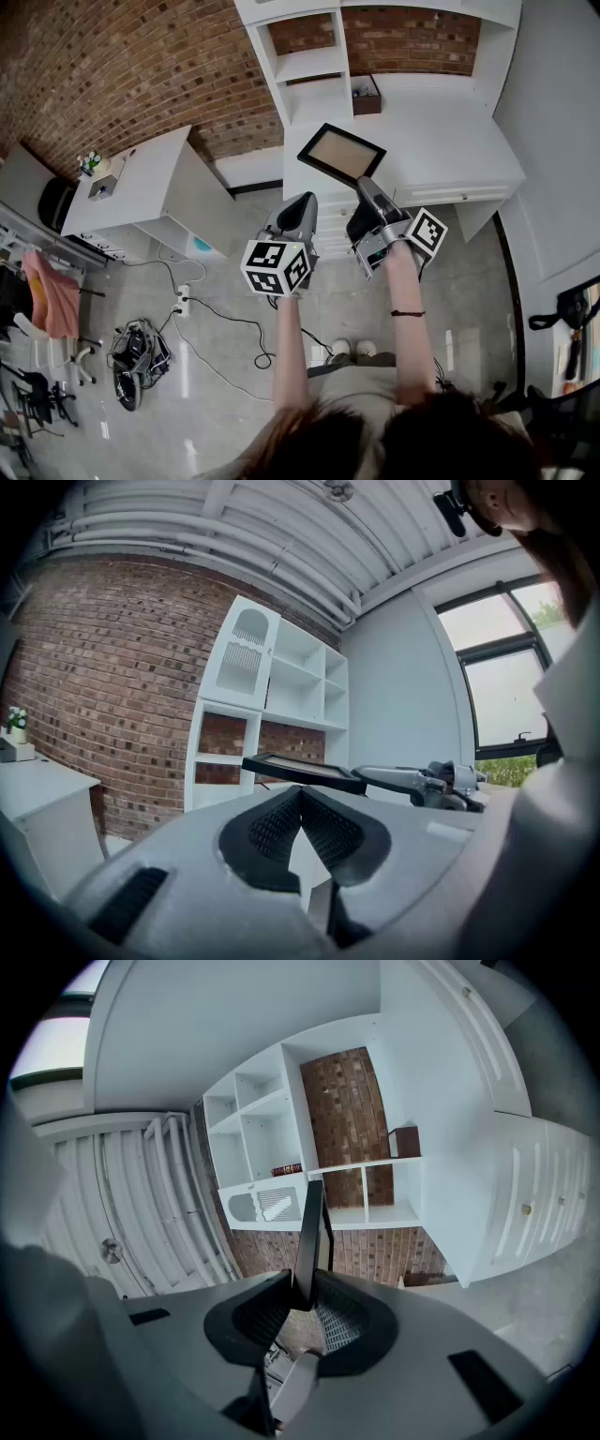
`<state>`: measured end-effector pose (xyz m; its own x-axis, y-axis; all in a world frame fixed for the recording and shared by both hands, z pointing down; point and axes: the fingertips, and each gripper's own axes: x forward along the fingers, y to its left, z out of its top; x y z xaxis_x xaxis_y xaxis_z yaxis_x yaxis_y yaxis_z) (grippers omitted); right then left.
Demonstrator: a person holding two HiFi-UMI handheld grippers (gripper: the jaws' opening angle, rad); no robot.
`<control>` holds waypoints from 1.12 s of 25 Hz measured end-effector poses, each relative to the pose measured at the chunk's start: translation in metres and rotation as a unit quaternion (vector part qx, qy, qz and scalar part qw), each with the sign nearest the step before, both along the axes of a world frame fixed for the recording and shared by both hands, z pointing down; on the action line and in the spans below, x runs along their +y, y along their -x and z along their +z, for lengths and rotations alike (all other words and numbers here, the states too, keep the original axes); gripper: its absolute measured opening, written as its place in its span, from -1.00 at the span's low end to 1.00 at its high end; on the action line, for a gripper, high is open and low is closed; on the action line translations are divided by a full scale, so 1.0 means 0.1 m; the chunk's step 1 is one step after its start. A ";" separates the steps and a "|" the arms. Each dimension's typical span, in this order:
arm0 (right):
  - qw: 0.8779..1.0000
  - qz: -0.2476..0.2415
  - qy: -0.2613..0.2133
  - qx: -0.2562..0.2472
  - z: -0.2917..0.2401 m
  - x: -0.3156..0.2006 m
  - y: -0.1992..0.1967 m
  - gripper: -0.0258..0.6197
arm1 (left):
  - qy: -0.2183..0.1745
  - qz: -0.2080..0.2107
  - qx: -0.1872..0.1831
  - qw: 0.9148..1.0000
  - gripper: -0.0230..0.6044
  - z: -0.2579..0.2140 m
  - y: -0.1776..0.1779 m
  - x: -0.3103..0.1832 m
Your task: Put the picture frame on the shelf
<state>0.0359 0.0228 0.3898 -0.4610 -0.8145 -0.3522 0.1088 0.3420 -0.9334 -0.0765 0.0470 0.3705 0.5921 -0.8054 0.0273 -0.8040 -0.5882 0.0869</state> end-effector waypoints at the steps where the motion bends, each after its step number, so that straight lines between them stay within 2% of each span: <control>1: 1.000 0.000 0.000 0.000 0.00 0.01 -0.01 -0.69 | 0.001 0.001 -0.001 1.000 -0.89 0.01 -0.02 0.01; 18: 1.000 -0.016 0.000 0.014 -0.02 0.00 -0.10 -0.69 | 0.000 -0.014 0.001 1.000 -0.89 0.02 -0.12 0.00; 28: 1.000 -0.017 0.016 0.020 0.06 -0.12 -0.19 -0.69 | 0.007 -0.009 0.003 1.000 -0.89 0.11 -0.33 -0.09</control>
<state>0.0550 0.0110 0.3958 -0.5023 -0.8085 -0.3068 0.0829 0.3081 -0.9477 -0.0439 0.0381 0.3819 0.5772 -0.8159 0.0350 -0.8144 -0.5718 0.0991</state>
